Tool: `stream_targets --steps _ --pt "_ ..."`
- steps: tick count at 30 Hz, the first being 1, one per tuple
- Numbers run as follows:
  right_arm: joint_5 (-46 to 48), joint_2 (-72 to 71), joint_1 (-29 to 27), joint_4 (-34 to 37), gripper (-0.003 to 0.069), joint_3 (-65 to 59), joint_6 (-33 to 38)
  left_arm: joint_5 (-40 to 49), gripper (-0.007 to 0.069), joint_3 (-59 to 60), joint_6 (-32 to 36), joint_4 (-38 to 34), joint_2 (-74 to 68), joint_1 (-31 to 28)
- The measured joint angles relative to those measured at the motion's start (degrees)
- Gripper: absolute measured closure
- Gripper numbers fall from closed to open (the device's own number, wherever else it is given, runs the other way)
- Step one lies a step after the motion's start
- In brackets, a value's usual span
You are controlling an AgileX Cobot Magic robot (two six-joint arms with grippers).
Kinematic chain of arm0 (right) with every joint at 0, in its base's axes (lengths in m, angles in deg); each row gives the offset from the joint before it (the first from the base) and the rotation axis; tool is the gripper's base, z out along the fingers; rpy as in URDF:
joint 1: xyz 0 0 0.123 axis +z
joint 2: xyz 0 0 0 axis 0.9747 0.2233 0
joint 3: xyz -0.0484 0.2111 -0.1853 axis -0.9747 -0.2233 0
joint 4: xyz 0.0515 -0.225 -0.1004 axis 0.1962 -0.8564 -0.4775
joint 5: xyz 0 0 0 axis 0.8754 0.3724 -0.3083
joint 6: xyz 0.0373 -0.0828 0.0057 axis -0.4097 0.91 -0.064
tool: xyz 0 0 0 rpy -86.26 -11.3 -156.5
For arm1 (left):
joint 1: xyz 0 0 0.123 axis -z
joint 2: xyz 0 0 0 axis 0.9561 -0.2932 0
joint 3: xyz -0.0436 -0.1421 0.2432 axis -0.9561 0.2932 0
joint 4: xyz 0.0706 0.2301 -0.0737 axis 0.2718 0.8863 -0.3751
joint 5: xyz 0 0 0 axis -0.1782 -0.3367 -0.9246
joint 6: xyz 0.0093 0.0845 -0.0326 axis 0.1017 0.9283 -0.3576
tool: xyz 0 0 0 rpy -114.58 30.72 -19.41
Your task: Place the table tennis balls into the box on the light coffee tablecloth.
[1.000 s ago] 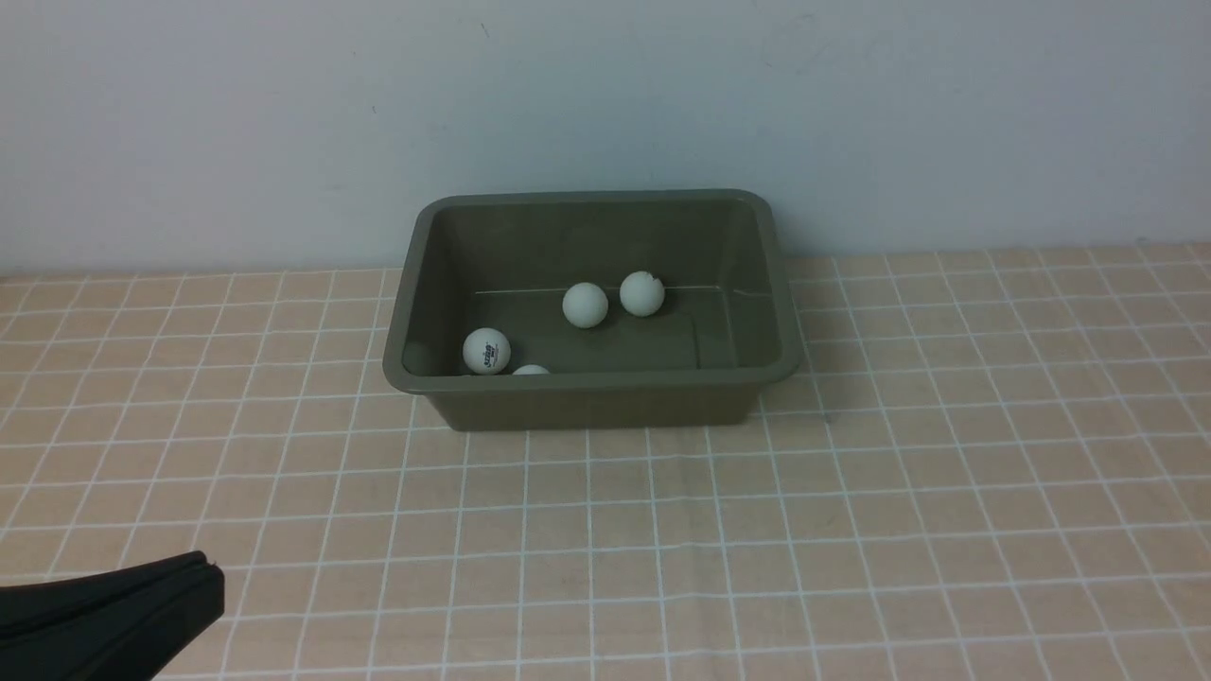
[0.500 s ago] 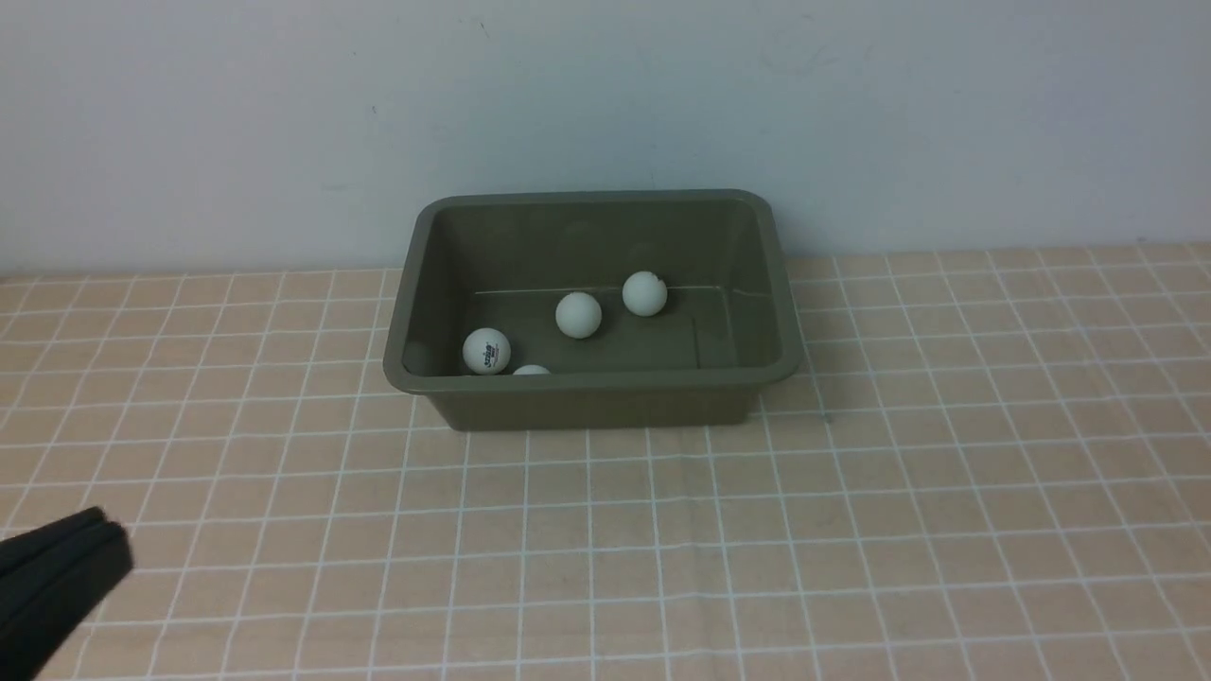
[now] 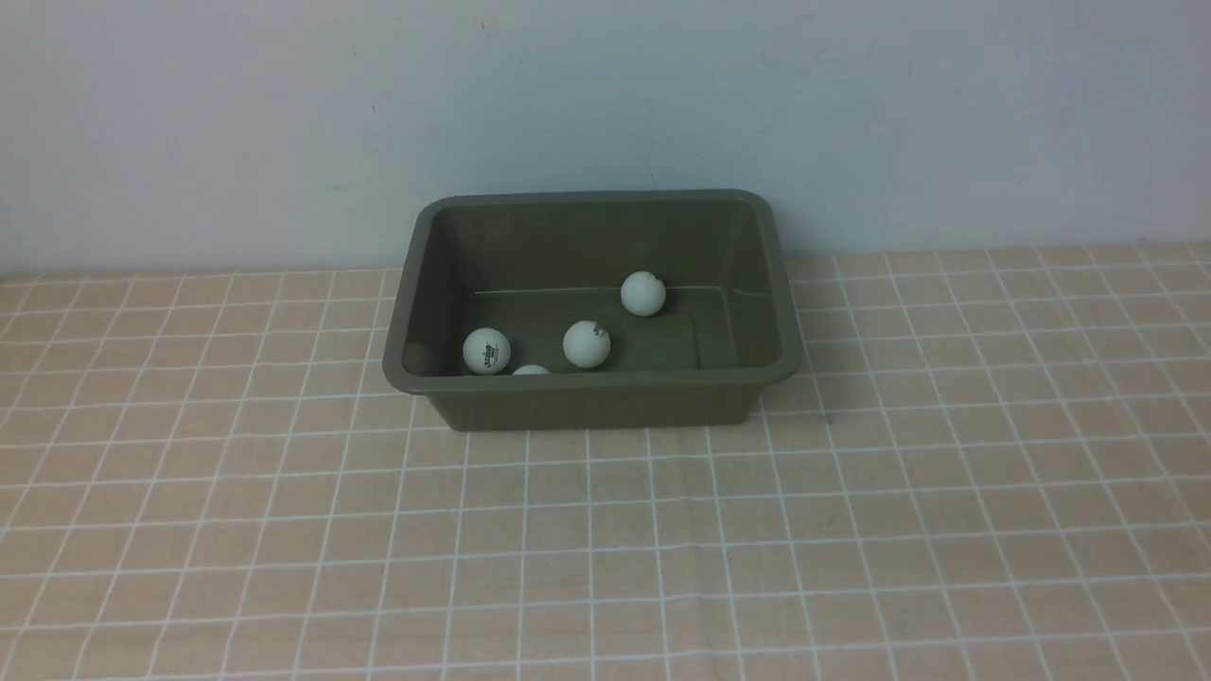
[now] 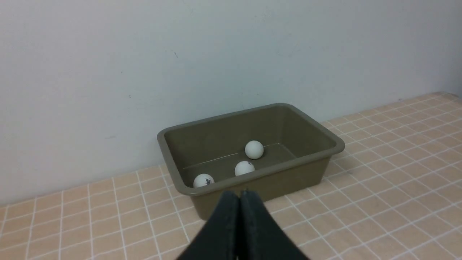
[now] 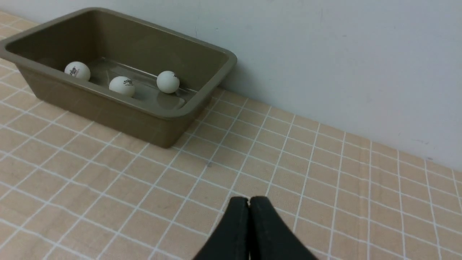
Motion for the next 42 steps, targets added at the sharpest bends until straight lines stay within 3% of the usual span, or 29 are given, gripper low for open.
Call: stream_targets --steps 30,33,35,42 --pt "-4.1 0.0 -1.2 -3.2 0.0676 -0.1 0.0 3.2 0.0693 0.0 -1.0 -0.7 0.0 0.0" --pt "-4.8 -0.2 -7.6 -2.4 0.0676 -0.1 -1.0 3.2 0.0693 0.0 -1.0 -0.7 0.0 0.0" --pt "-4.9 -1.5 -14.9 0.0 0.0676 -0.6 -3.1 3.2 0.0693 0.0 -1.0 -0.7 0.0 0.0" --pt "-7.2 -11.1 -28.7 6.1 0.0676 -8.9 -4.5 3.2 0.0693 0.0 -1.0 -0.7 0.0 0.0"
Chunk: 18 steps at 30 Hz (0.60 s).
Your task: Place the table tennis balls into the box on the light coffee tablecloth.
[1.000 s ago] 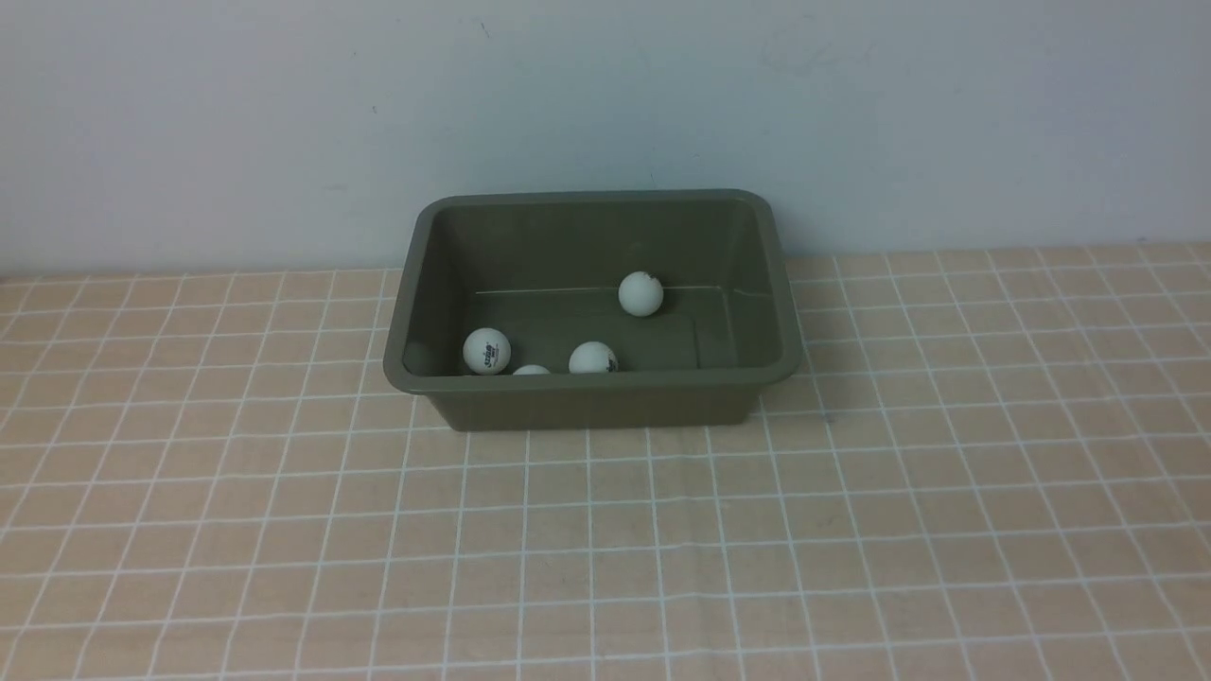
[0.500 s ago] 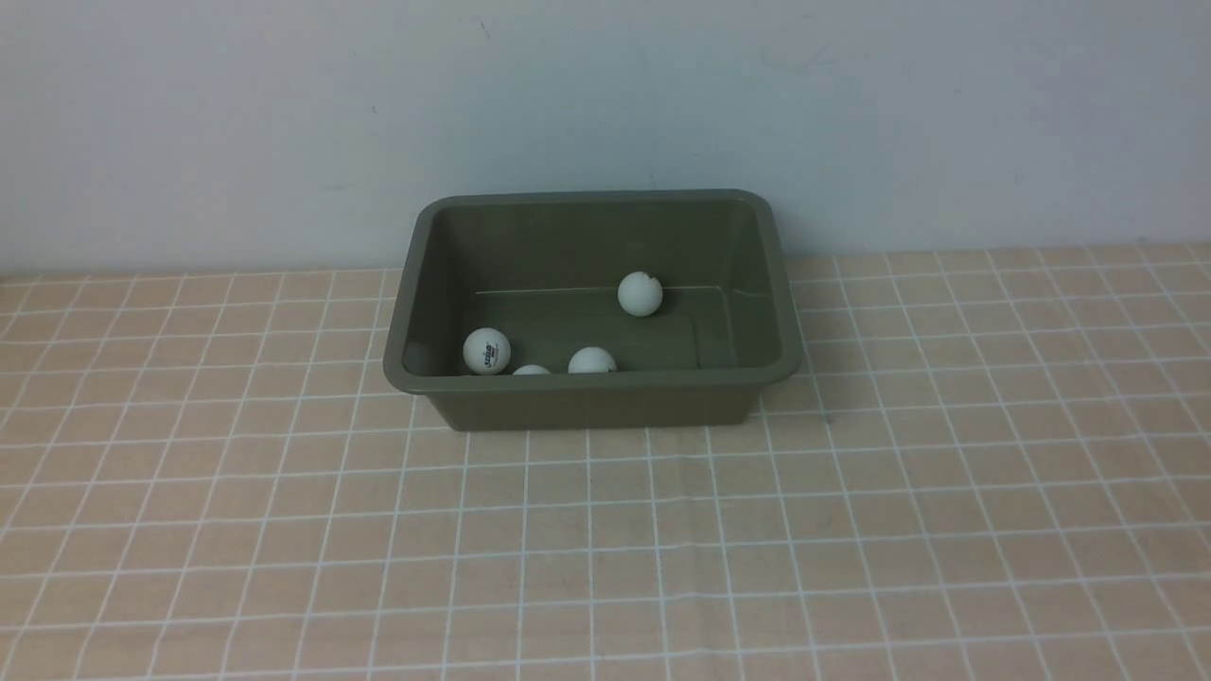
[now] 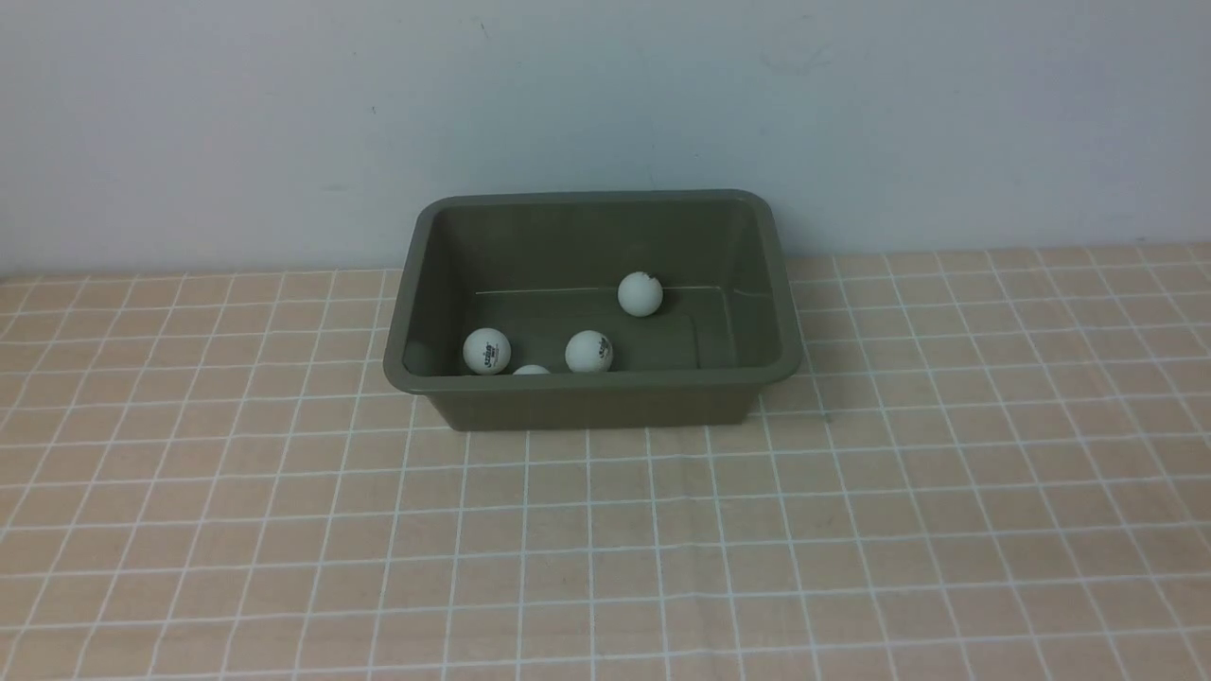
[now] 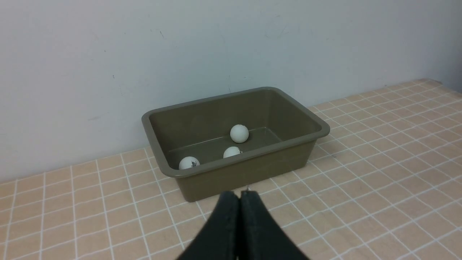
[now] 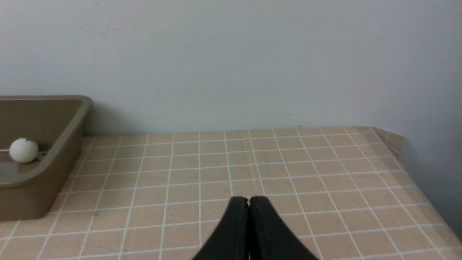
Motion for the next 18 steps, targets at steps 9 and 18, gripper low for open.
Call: stream_targets --steps 9,18 --pt "-6.0 -7.1 -3.8 6.4 0.0676 -9.1 -0.1 0.0 0.0693 0.0 0.0 0.0 0.0 0.0" --pt "-10.4 -7.2 -3.8 6.7 0.0676 -9.7 -0.1 0.0 0.0693 0.0 0.0 -0.1 0.0 0.0"
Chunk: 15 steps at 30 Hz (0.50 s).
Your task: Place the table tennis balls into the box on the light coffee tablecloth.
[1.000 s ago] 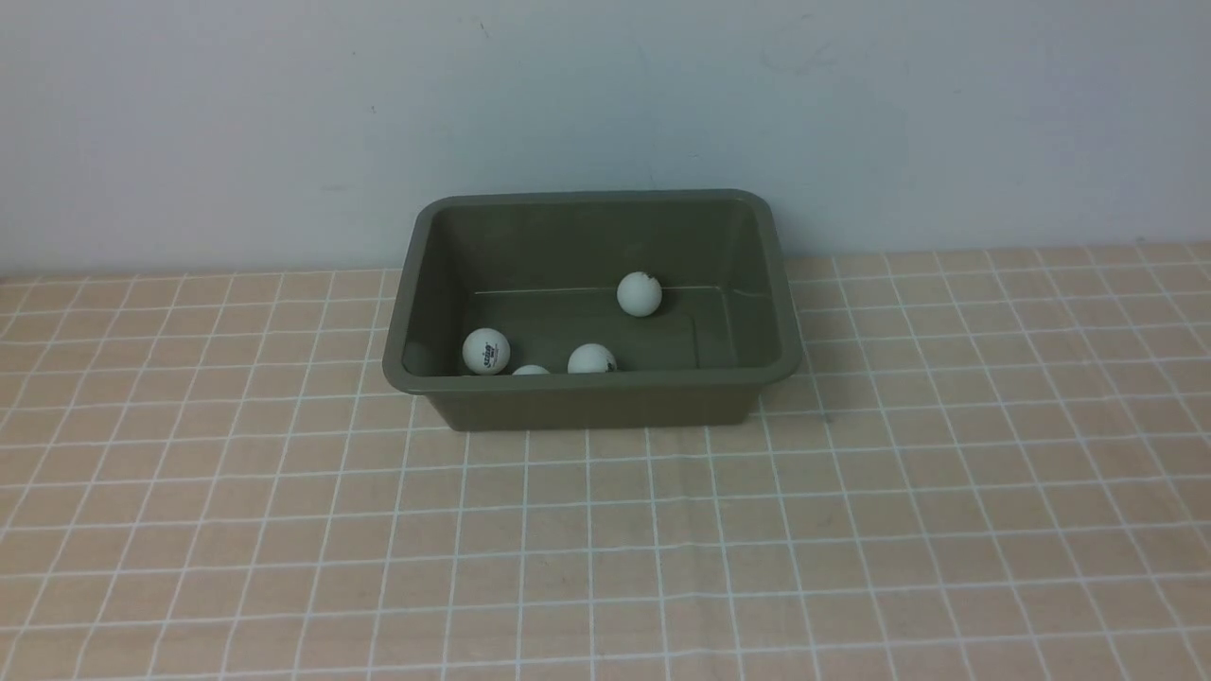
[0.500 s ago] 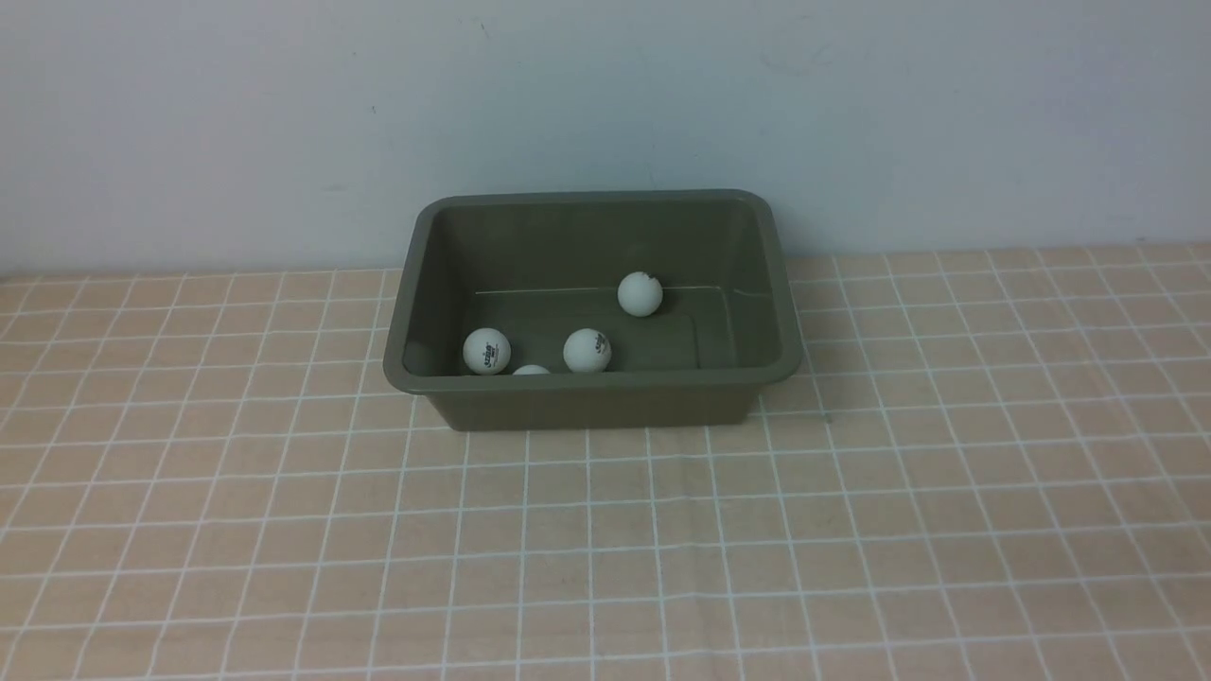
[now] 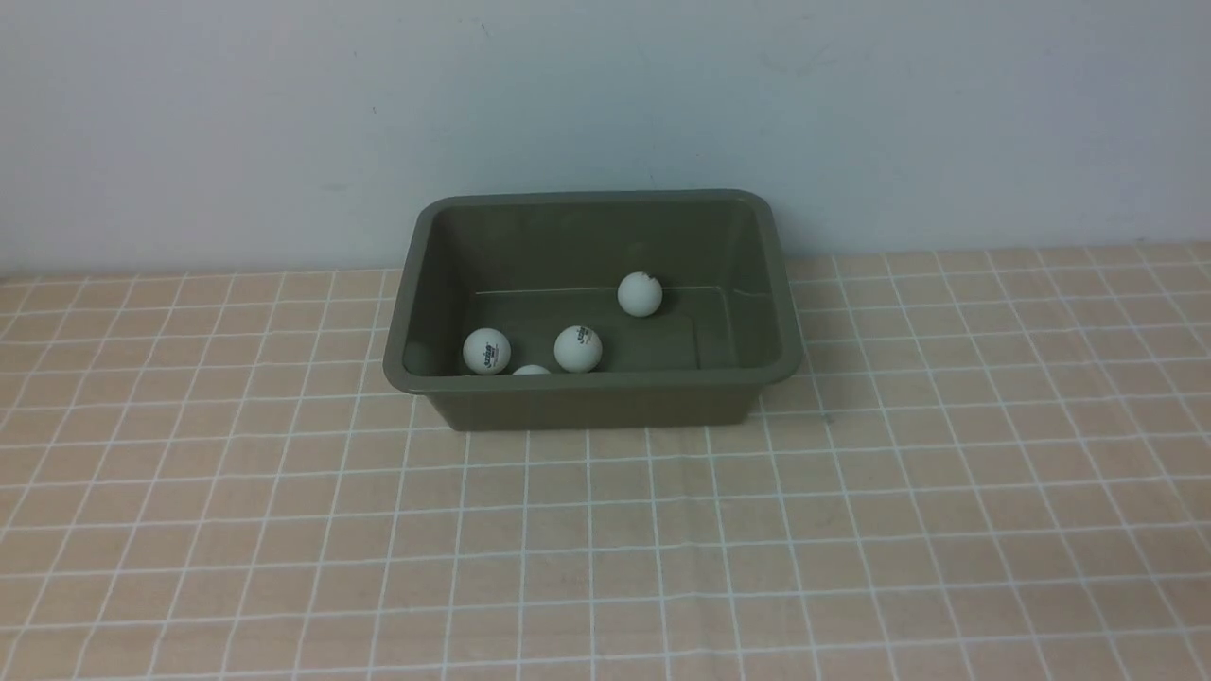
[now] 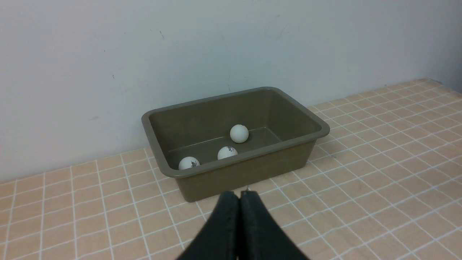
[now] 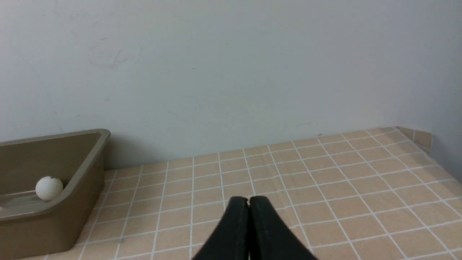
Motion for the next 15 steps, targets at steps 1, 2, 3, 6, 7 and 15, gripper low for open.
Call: stream_targets --steps 1,2,3,6,7,15 --pt "-0.2 0.0 0.0 0.0 0.0676 0.0 0.0 0.0 0.0693 0.0 0.0 0.0 0.0 0.0" --pt "-0.2 0.0 0.0 0.0 0.0676 0.0 0.0 0.0 0.0693 0.0 0.0 0.0 0.0 0.0" --pt "-0.2 0.0 0.0 0.0 0.0676 0.0 0.0 0.0 0.0693 0.0 0.0 0.0 0.0 0.0" --pt "0.1 0.0 0.0 1.0 0.0676 0.0 1.1 0.0 0.0693 0.0 0.0 0.0 0.0 0.0" --pt "0.2 0.0 0.0 2.1 0.0676 -0.1 2.6 0.0 0.0693 0.0 0.0 0.0 0.0 0.0" --pt "1.4 0.0 0.0 15.5 0.0676 -5.1 20.8 0.0 0.0693 0.0 0.0 0.0 0.0 0.0"
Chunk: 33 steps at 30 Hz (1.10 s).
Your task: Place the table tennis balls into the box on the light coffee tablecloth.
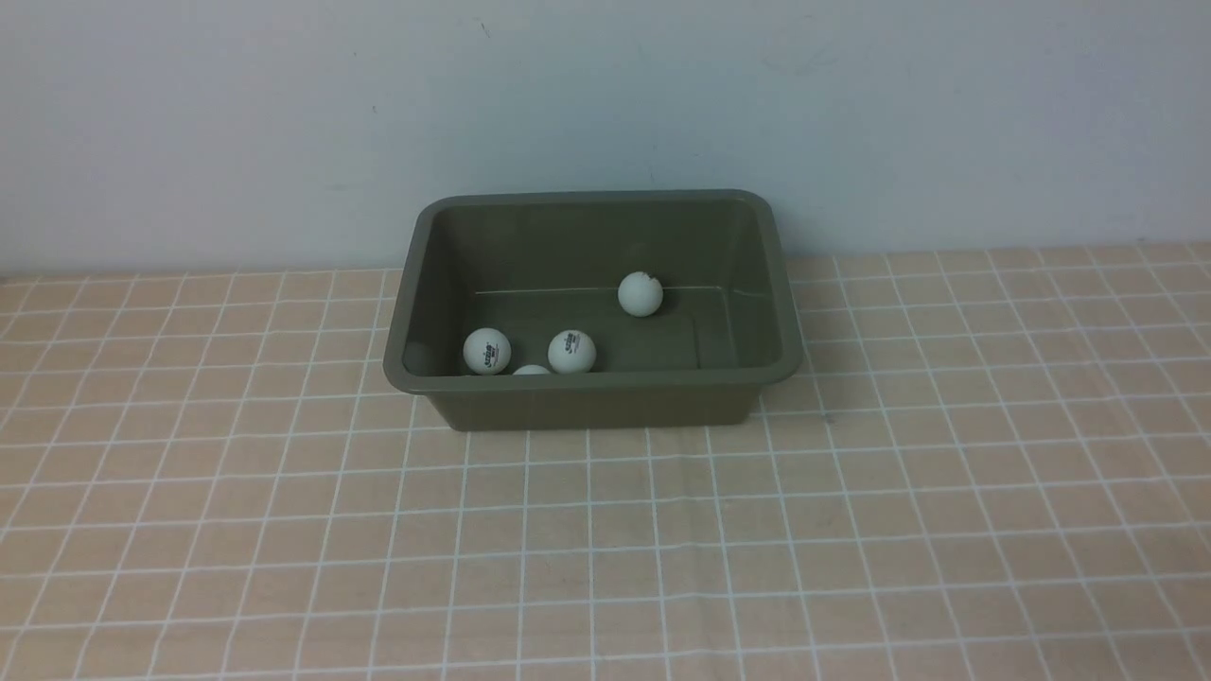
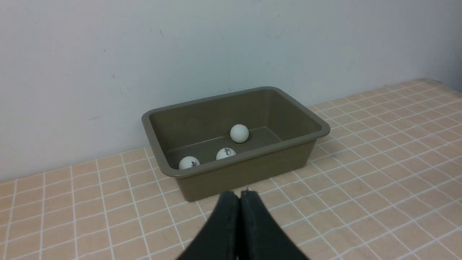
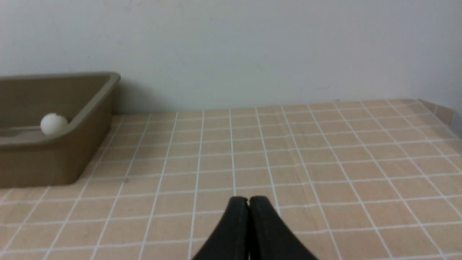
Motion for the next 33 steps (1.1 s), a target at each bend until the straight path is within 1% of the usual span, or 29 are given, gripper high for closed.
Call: stream_targets --steps 2,14,25,33 --pt "0.0 0.0 0.0 1.2 0.0676 -1.3 1.9 0.0 0.0693 0.0 0.0 0.0 0.0 0.0" --pt "0.6 0.0 0.0 2.4 0.0676 -2.0 4.1 0.0 0.0693 0.0 0.0 0.0 0.0 0.0" --pt "1.0 0.0 0.0 2.4 0.0676 -2.0 3.5 -0.1 0.0693 0.0 0.0 0.4 0.0 0.0" --pt "1.1 0.0 0.0 2.4 0.0676 -2.0 3.5 -3.4 0.0693 0.0 0.0 1.4 0.0 0.0"
